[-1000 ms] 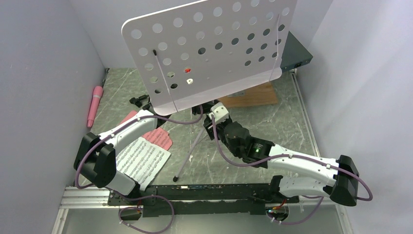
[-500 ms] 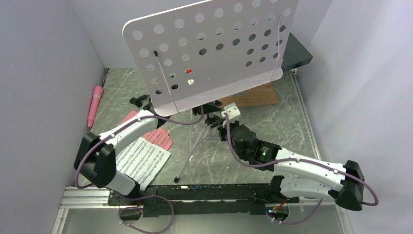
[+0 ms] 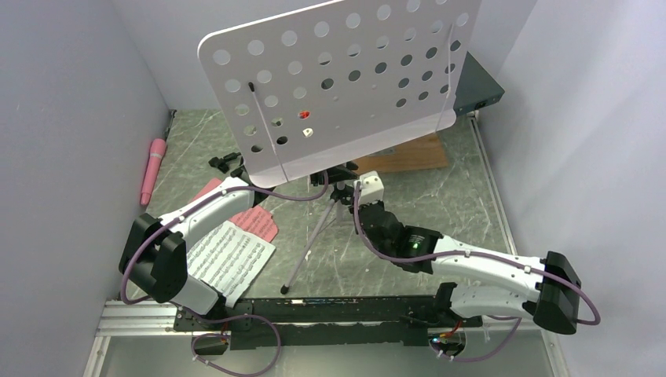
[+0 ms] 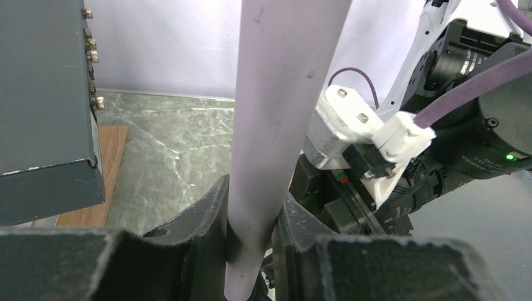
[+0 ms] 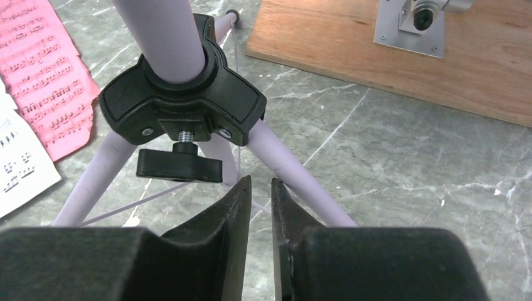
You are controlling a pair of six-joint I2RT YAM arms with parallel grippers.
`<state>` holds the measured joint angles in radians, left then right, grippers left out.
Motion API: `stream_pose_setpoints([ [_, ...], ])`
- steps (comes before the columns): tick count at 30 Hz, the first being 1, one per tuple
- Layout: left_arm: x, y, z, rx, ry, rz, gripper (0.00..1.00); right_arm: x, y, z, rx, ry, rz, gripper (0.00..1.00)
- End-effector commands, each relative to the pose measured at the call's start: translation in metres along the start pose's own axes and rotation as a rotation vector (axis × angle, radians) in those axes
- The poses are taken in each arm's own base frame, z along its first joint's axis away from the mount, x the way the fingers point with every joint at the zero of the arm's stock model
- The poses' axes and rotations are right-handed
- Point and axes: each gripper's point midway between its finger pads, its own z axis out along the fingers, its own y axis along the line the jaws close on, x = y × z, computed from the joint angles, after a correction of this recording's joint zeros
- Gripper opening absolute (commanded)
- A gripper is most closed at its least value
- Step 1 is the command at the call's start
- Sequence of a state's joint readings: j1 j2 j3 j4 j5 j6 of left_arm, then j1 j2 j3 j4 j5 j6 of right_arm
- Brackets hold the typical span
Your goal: Set up the instrument practice props
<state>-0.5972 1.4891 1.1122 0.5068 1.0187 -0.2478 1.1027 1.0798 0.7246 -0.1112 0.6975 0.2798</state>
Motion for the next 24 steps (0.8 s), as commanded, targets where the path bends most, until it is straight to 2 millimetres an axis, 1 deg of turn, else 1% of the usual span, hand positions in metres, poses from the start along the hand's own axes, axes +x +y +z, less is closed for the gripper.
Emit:
stream_pose_setpoints([
  [1, -0.008, -0.016, 0.000, 0.011, 0.020, -0.150, 0.00, -0.043, -0.012, -0.013, 0.031, -0.097, 0.081, 0.25],
  [4, -0.010, -0.014, 0.001, -0.003, 0.029, -0.156, 0.00, -0.043, -0.028, -0.019, 0.064, -0.113, 0.104, 0.38],
  [6, -0.010, -0.013, 0.001, -0.008, 0.028, -0.160, 0.01, -0.039, -0.038, -0.020, 0.083, -0.108, 0.143, 0.43],
  [7, -0.011, -0.013, 0.001, -0.009, 0.025, -0.161, 0.03, -0.038, -0.042, -0.022, 0.091, -0.106, 0.170, 0.44],
  [8, -0.012, -0.014, 0.001, -0.010, 0.023, -0.161, 0.06, -0.037, -0.045, -0.023, 0.095, -0.103, 0.193, 0.45],
  [11, -0.014, -0.015, 0.000, -0.012, 0.018, -0.163, 0.22, -0.033, -0.051, -0.025, 0.101, -0.099, 0.233, 0.47],
  [14, -0.017, -0.017, -0.001, -0.014, 0.009, -0.153, 0.38, -0.035, -0.053, -0.027, 0.100, -0.107, 0.244, 0.48],
  [17, -0.019, -0.017, -0.003, -0.029, 0.005, -0.138, 0.49, -0.038, -0.053, -0.028, 0.097, -0.109, 0.238, 0.48],
  [19, -0.019, -0.018, -0.005, -0.042, 0.008, -0.127, 0.59, -0.039, -0.054, -0.029, 0.095, -0.112, 0.235, 0.49],
  [24, -0.019, -0.014, -0.010, -0.096, 0.008, -0.108, 0.71, -0.046, -0.055, -0.034, 0.082, -0.135, 0.242, 0.49],
])
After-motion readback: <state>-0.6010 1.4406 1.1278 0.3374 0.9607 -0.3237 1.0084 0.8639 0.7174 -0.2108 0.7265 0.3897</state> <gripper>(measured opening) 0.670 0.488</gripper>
